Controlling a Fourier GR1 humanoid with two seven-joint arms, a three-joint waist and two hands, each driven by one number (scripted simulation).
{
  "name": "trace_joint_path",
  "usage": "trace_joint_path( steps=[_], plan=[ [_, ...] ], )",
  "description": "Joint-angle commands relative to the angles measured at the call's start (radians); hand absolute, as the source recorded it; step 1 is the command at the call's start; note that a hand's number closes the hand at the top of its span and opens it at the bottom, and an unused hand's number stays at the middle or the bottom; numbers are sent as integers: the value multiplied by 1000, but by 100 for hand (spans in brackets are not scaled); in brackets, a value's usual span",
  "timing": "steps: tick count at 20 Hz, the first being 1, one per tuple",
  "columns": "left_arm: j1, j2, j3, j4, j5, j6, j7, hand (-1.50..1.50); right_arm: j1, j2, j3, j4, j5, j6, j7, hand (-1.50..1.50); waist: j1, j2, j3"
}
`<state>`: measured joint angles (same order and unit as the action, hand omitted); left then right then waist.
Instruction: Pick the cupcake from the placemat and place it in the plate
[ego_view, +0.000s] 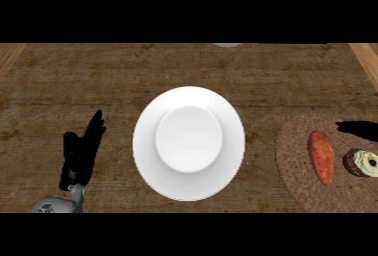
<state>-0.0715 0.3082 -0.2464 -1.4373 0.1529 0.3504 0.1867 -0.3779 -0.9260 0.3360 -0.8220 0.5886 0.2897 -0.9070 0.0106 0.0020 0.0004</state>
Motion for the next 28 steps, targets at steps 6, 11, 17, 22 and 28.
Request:
trace_joint_path(
  steps=[6, 11, 17, 22, 28],
  plan=[
    [15, -57, 7, -2, -68, 15, -1, 0, -4, 46, -12, 53, 74, 38, -82, -150, -5, -1, 0],
    [8, -4, 73, -7, -17, -72, 33, 0, -35, 78, 4, 125, 138, -57, -160, 150, -1, 0, 0],
    [7, -72, 52, -3, -84, -27, 35, 0, -41, 68, -70, 81, 117, -53, -171, 150, -8, -2, 0],
    [27, -39, 86, -11, -47, -70, 33, 0, -23, 346, -22, -154, 106, -98, 238, 150, -25, -18, -5],
    [15, -56, 55, 9, -70, -64, 23, 0, -79, 622, 31, -236, 134, -154, 487, 150, 7, -33, -12]
  ],
)
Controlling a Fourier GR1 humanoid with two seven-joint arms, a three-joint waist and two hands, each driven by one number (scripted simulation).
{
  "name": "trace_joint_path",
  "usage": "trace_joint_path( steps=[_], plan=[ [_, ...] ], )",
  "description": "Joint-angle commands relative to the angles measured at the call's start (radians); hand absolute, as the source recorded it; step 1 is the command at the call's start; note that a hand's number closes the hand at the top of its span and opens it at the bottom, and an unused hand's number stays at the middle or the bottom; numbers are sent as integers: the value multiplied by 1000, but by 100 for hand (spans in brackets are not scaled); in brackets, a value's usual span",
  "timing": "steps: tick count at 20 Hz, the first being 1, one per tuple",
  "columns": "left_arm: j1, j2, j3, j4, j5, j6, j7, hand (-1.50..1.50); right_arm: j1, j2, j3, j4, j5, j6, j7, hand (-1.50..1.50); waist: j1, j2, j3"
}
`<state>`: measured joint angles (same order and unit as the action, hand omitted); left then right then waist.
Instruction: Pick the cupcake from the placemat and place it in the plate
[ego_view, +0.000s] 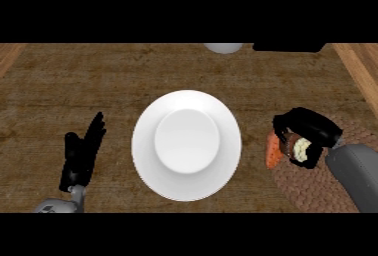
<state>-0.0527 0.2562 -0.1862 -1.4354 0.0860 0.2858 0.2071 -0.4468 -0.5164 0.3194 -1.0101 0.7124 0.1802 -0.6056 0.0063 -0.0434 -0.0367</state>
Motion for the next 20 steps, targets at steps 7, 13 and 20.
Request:
trace_joint_path(
  steps=[7, 13, 20],
  plan=[
    [9, -8, -6, 10, -10, 11, 9, 0, -77, 505, 141, -246, 130, -193, 619, 150, -8, 4, 29],
    [9, 15, 16, 2, 8, -13, 1, 0, -146, 514, 230, -443, 215, -394, 1031, 150, -3, 6, 32],
    [-26, -17, 8, 10, -1, -5, -2, 0, -265, 516, 481, -524, 320, -432, 1626, 150, 17, 34, 35]
  ],
)
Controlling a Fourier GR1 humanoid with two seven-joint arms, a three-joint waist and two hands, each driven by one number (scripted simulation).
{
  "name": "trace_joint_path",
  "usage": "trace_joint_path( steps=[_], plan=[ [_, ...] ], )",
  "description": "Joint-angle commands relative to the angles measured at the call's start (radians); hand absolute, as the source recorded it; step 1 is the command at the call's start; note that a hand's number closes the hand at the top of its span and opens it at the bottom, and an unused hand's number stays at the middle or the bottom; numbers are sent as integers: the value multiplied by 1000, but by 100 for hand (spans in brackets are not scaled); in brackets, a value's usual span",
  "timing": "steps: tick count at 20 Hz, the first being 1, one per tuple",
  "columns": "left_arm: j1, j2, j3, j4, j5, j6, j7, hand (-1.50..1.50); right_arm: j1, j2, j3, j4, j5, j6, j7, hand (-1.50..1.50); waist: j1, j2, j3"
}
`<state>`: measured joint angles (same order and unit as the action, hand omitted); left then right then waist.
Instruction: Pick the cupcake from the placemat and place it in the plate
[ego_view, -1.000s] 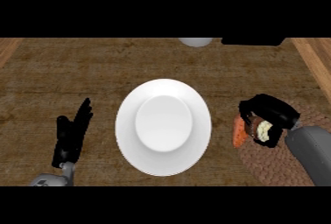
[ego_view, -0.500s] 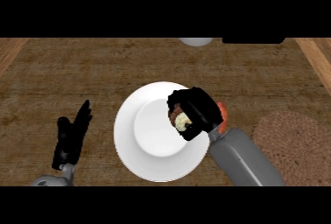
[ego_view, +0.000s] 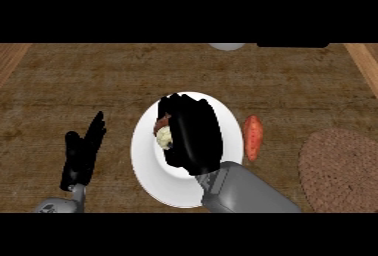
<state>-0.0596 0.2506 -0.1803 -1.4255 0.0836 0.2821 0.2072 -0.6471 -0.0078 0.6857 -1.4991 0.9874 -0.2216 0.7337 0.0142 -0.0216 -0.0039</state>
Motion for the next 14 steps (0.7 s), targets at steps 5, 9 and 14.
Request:
trace_joint_path(
  steps=[5, 9, 14],
  plan=[
    [10, -9, 19, -1, -4, -21, -25, 0, -189, 8, 131, 47, 16, -28, 423, 150, 3, 21, 3],
    [-3, -55, -8, 35, -46, 8, -46, 0, -193, 8, 50, 163, -43, -41, 334, 150, -1, 24, 3],
    [18, -42, 12, -4, -39, -16, -22, 0, -211, 8, 81, 320, -93, -109, 284, 150, 6, 25, 4]
  ],
)
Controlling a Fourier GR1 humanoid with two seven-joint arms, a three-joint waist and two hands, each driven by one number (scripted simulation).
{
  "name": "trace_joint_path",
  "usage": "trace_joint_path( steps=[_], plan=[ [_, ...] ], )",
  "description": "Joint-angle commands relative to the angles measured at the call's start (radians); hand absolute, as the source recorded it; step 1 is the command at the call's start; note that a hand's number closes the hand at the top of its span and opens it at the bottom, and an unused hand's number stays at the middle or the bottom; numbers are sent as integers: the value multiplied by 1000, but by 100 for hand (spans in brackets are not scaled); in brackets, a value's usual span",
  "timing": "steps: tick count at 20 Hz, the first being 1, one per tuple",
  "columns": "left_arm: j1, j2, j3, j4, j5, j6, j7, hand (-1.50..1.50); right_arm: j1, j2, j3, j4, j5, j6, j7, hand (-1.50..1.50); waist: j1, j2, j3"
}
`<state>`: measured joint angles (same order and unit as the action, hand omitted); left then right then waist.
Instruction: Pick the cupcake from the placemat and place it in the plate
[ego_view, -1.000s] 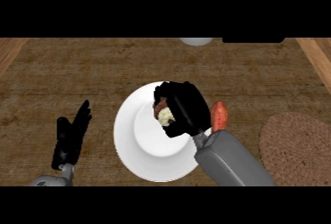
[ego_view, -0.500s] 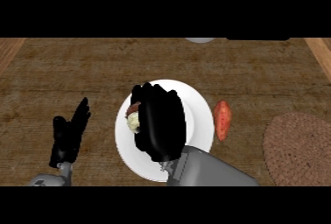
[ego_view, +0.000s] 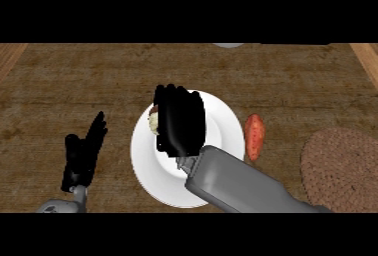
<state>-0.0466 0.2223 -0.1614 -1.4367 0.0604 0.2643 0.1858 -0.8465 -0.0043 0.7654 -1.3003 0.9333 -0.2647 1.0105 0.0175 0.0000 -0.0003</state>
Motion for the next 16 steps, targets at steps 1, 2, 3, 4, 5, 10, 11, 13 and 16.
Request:
trace_joint_path(
  steps=[1, 2, 3, 4, 5, 10, 11, 13, 16],
  plan=[
    [4, -5, -14, -37, -24, 8, 37, 0, 7, 4, -58, 123, -70, -5, -39, 150, -1, 2, 0],
    [-78, -21, 15, 31, -21, 21, 39, 0, 9, 4, -31, 96, -106, 35, -18, 150, -8, 3, 0],
    [31, 6, 5, -44, -4, -14, 17, 0, 27, 4, -60, 168, -127, -8, -91, 150, 3, 3, 0],
    [-37, 9, 14, -16, -15, -5, 67, 0, 37, 4, -91, 148, -167, 42, -123, 150, -6, 3, 1],
    [-57, 19, 43, 9, 13, -26, 61, 0, 92, -3, -102, 174, -189, 15, -187, 150, -9, 5, 1],
    [6, -9, 24, 13, -20, -9, -2, 0, 48, 4, -135, 272, -307, 162, -210, 150, -2, 4, 0],
    [-27, 10, 35, 10, -12, -32, 26, 0, 47, 4, -125, 285, -344, 154, -216, -150, 0, 4, 0],
    [-8, 15, 56, -13, -8, -30, 29, 0, 117, 4, -138, 273, -319, 177, -293, -150, -9, 1, 0],
    [18, 1, 46, -37, -25, -21, 33, 0, 126, -1, -173, 260, -327, 195, -439, -150, -9, 1, 1]
  ],
)
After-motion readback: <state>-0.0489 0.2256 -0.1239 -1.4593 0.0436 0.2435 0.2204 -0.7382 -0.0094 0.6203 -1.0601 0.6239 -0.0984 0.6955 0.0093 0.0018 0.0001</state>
